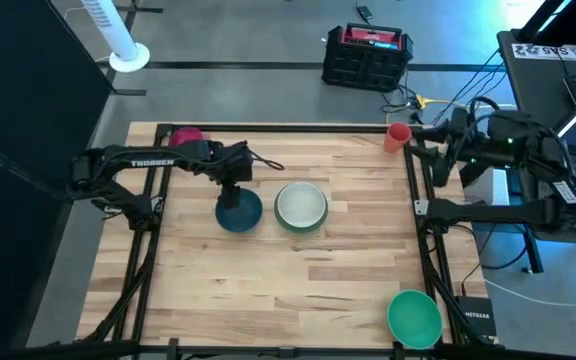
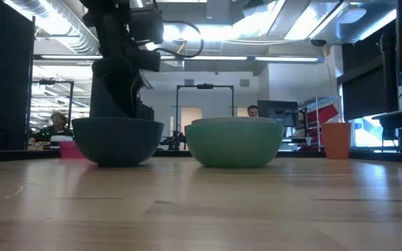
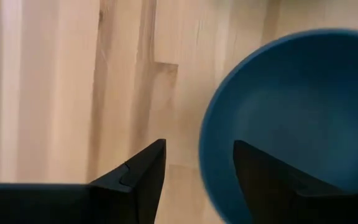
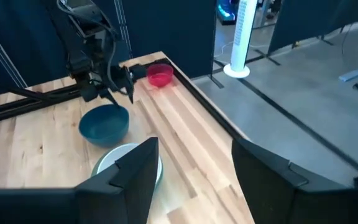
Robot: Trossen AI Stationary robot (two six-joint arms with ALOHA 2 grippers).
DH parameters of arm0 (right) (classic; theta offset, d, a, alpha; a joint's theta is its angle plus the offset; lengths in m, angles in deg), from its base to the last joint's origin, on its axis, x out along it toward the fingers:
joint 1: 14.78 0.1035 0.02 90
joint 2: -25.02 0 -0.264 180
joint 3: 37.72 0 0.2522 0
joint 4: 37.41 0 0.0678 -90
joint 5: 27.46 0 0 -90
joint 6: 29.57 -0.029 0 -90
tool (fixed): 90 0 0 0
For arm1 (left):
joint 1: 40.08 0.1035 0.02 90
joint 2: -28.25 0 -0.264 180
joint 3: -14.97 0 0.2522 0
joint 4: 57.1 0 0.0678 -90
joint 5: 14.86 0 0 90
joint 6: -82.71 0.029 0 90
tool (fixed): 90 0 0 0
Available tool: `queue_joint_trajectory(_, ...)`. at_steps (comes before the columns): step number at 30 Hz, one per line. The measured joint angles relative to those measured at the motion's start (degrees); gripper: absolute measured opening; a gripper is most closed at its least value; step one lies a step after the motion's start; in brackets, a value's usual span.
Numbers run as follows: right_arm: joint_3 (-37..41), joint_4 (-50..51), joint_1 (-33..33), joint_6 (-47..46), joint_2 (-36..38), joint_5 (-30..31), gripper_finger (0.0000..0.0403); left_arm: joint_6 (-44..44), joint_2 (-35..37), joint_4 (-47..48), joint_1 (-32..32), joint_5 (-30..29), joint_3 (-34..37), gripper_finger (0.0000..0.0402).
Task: Nest bowls inside each other
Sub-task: Stack the blue on top of the light green bowl
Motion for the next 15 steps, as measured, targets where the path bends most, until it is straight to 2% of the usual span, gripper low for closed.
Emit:
queue_joint_trajectory(4, 3.51, -0.52, 0.01, -2.8, 2.86, -0.02, 0.0193, 3.23, -1.29, 1.76, 1.48, 3.07, 0.0, 0.0172)
queue_joint_trajectory(11, 5.22, -3.16, 0.0, -3.64, 3.55, -0.02, 0.0193, 5.5, -10.54, 1.7, 1.53, 6.99, 0.0, 0.0171)
queue_joint_trajectory(15, 5.33, -1.06, 0.0, -3.47, 3.56, 1.46, 0.0193, 3.72, -13.1, 4.39, 1.11, 7.36, -3.49, 0.0134)
